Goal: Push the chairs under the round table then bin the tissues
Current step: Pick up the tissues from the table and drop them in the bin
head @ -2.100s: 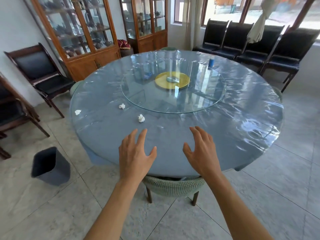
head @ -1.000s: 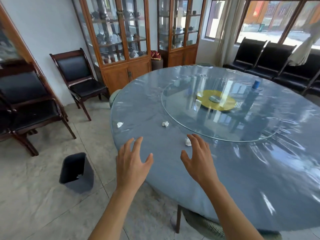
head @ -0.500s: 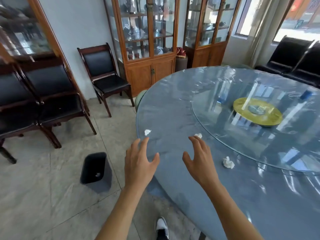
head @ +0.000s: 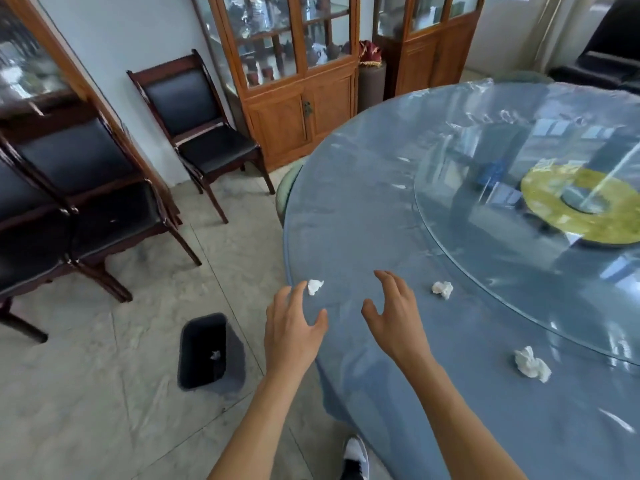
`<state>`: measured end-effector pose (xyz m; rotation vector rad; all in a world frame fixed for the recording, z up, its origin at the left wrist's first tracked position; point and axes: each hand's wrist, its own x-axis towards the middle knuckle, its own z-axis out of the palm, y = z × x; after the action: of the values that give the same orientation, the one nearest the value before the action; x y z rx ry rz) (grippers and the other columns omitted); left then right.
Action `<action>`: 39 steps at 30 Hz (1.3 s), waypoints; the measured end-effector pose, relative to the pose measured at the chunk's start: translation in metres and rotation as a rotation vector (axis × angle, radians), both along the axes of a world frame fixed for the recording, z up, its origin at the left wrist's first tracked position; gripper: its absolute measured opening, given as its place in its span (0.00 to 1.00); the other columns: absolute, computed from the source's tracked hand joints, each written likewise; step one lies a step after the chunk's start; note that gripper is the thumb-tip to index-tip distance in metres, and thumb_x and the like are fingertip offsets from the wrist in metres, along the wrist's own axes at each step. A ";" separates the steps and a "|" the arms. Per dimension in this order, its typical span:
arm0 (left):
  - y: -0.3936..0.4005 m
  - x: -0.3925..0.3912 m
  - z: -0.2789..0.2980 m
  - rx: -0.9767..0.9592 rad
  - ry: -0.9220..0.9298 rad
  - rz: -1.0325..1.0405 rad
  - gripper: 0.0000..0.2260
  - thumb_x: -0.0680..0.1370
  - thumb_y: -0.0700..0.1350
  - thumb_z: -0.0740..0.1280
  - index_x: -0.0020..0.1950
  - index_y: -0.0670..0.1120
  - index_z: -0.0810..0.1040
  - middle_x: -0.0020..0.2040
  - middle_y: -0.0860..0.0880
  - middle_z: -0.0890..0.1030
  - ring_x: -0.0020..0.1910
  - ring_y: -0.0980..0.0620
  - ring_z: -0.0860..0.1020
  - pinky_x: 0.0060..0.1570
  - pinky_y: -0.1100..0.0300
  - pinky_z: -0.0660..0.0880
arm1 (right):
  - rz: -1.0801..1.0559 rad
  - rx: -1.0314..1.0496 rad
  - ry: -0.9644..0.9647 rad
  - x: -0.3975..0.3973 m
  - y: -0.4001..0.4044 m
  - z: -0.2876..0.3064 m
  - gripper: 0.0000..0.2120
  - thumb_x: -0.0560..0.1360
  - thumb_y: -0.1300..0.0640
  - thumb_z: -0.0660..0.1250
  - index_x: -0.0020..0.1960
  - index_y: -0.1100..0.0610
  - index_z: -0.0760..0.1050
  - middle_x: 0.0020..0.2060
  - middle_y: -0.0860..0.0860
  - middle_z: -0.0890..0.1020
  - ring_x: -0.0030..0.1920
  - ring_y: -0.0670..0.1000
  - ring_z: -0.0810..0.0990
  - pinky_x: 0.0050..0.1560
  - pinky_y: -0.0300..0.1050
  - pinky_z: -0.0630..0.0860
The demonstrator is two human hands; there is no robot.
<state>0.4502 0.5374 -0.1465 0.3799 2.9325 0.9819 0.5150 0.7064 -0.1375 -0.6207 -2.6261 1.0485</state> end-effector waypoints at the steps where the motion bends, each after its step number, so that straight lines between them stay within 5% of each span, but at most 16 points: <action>1: 0.002 -0.009 -0.003 -0.005 -0.016 -0.006 0.27 0.76 0.56 0.67 0.73 0.55 0.66 0.69 0.52 0.68 0.67 0.47 0.68 0.57 0.53 0.72 | -0.013 -0.015 -0.016 -0.006 0.001 -0.004 0.25 0.76 0.59 0.66 0.72 0.60 0.67 0.69 0.56 0.71 0.68 0.60 0.69 0.64 0.41 0.61; 8: 0.016 -0.072 -0.035 -0.012 -0.125 -0.060 0.27 0.76 0.55 0.68 0.74 0.53 0.67 0.70 0.51 0.69 0.68 0.48 0.69 0.54 0.60 0.66 | -0.125 -0.092 -0.114 -0.044 0.007 -0.027 0.25 0.77 0.58 0.65 0.73 0.59 0.66 0.70 0.55 0.70 0.69 0.58 0.68 0.66 0.42 0.61; 18: 0.034 -0.139 -0.088 -0.058 -0.300 -0.178 0.26 0.76 0.51 0.68 0.73 0.49 0.68 0.67 0.47 0.71 0.63 0.46 0.73 0.50 0.58 0.69 | -0.353 -0.174 -0.202 -0.079 0.012 -0.050 0.25 0.77 0.58 0.63 0.74 0.55 0.65 0.71 0.52 0.69 0.69 0.56 0.67 0.65 0.45 0.65; 29: 0.057 -0.141 -0.123 -0.070 -0.345 -0.240 0.21 0.76 0.40 0.70 0.70 0.46 0.73 0.60 0.47 0.73 0.57 0.45 0.75 0.49 0.60 0.69 | -0.426 -0.269 -0.254 -0.088 0.033 -0.080 0.25 0.77 0.58 0.63 0.73 0.56 0.65 0.71 0.53 0.69 0.69 0.56 0.68 0.66 0.46 0.65; 34: 0.081 -0.137 -0.132 -0.033 -0.324 -0.273 0.17 0.75 0.32 0.67 0.63 0.43 0.78 0.54 0.51 0.72 0.54 0.43 0.75 0.51 0.53 0.74 | -0.480 -0.306 -0.252 -0.082 0.050 -0.090 0.25 0.77 0.58 0.63 0.74 0.56 0.65 0.71 0.52 0.69 0.69 0.55 0.69 0.66 0.47 0.67; 39: 0.113 -0.131 -0.136 -0.024 -0.307 -0.311 0.15 0.75 0.31 0.66 0.60 0.41 0.80 0.53 0.50 0.74 0.53 0.43 0.76 0.46 0.58 0.70 | -0.579 -0.314 -0.231 -0.069 0.080 -0.099 0.25 0.78 0.59 0.64 0.74 0.57 0.65 0.72 0.54 0.68 0.70 0.56 0.67 0.65 0.46 0.65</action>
<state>0.3192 0.6504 -0.2830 0.6013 2.5123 0.8716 0.4461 0.7860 -0.2369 -1.5379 -2.2219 1.2456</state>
